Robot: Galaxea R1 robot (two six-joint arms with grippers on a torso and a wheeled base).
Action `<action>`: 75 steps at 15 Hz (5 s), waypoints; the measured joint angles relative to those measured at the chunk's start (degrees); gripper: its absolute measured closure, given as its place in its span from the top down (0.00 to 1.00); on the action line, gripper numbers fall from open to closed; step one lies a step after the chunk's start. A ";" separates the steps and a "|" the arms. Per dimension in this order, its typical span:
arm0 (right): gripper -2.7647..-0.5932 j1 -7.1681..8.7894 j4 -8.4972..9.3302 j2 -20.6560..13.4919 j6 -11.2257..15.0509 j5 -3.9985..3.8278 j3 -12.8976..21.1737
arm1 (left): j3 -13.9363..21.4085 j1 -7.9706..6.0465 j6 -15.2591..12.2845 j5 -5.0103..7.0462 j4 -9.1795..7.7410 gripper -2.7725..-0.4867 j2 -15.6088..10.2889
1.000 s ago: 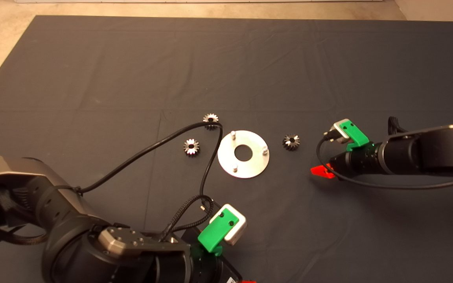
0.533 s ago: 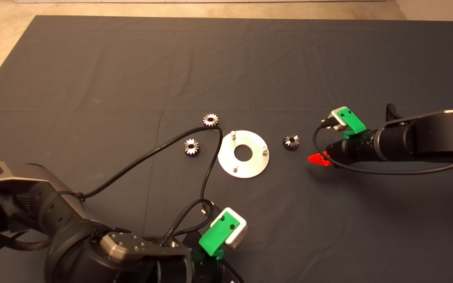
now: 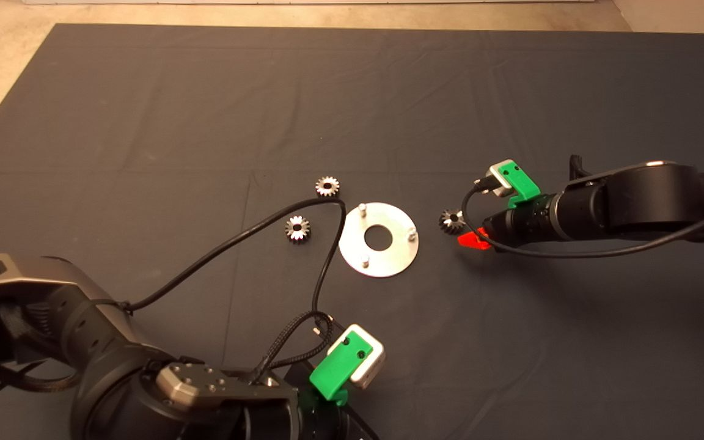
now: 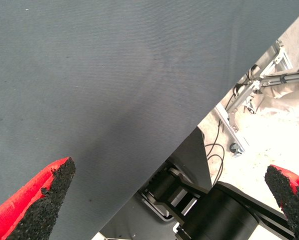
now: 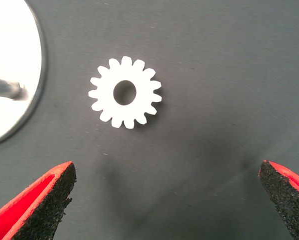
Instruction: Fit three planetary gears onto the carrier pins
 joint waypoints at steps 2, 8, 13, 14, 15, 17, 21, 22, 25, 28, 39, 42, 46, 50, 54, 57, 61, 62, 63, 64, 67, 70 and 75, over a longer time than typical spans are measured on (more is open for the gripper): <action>0.99 -0.17 0.02 0.87 0.00 0.21 -0.63 | 0.00 0.00 0.00 0.00 0.02 0.99 0.15; 0.99 -0.30 0.02 5.07 0.00 1.79 -5.13 | 0.00 -0.02 -0.20 0.00 0.05 0.99 0.63; 0.99 -0.80 0.02 6.45 0.00 1.95 -6.68 | 0.00 -0.02 -0.52 0.00 0.11 0.99 0.78; 0.99 -0.79 0.00 6.52 -0.02 1.97 -6.70 | 0.00 -0.01 -0.55 0.00 0.10 0.99 0.78; 0.99 -0.80 0.00 6.52 -0.02 1.93 -6.73 | 0.00 -0.02 -0.61 0.04 0.13 0.99 0.76; 0.96 -1.02 0.00 6.52 -0.02 1.93 -7.08 | 0.00 -0.02 -0.67 0.02 0.16 0.99 0.78; 0.89 -1.79 0.00 6.66 -0.05 1.90 -7.61 | 0.00 -0.02 -0.99 0.04 0.16 0.99 0.78; 0.89 -1.88 0.00 6.69 -0.05 1.91 -7.63 | 0.00 -0.02 -1.13 0.03 0.18 0.99 0.78; 0.83 -1.90 0.00 6.69 -0.11 1.93 -7.74 | 0.00 -0.02 -1.27 0.03 0.18 0.99 0.80; 0.76 -1.93 0.00 6.69 -0.15 2.28 -8.00 | 0.00 -0.02 -1.32 0.02 0.18 0.99 0.96; 0.57 -2.34 0.00 7.63 -0.41 4.31 -10.40 | 0.00 -0.04 -1.38 0.06 0.18 0.99 1.24; 0.54 -2.36 -0.02 7.63 -0.63 4.27 -10.48 | 0.00 -0.02 -1.38 0.04 0.18 0.99 1.24; 0.44 -2.32 -0.02 7.63 -1.97 4.29 -11.06 | 0.00 -0.03 -1.40 0.06 0.18 0.99 1.24; 0.36 -2.21 0.00 7.65 -2.12 4.55 -11.25 | 0.00 -0.02 -1.40 0.06 0.18 0.99 1.24; 0.29 -2.21 0.00 7.65 -2.15 4.82 -11.34 | 0.00 -0.03 -1.77 0.06 0.18 0.99 1.24; 0.28 -2.19 0.00 7.65 -2.17 4.88 -11.36 | 0.00 -0.04 -2.21 0.04 0.18 0.99 1.24; 0.24 -2.18 0.00 7.65 -2.19 4.84 -11.36 | 0.00 -0.04 -2.49 0.04 0.18 0.99 1.24; 0.24 -2.18 0.00 7.65 -2.19 4.82 -11.36 | 0.00 -0.02 -2.69 0.06 0.18 0.99 1.24; 0.24 -2.17 0.00 7.65 -2.19 4.79 -11.36 | 0.00 -0.03 -2.73 0.06 0.18 0.99 1.27; 0.23 -2.17 0.00 7.65 -2.19 4.79 -11.36 | 0.00 -0.02 -2.82 0.06 0.18 0.99 1.35; 0.21 -2.07 0.00 8.01 -2.20 4.21 -11.36 | 0.00 -0.02 -2.84 0.04 0.18 0.99 1.74; 0.20 -1.99 0.00 8.81 -2.41 3.41 -11.41 | 0.00 -0.04 -2.86 0.04 0.22 0.99 1.72; 0.19 0.96 1.73 9.53 -2.43 3.22 -11.33 | 0.00 -0.04 -2.86 0.04 0.41 0.99 1.88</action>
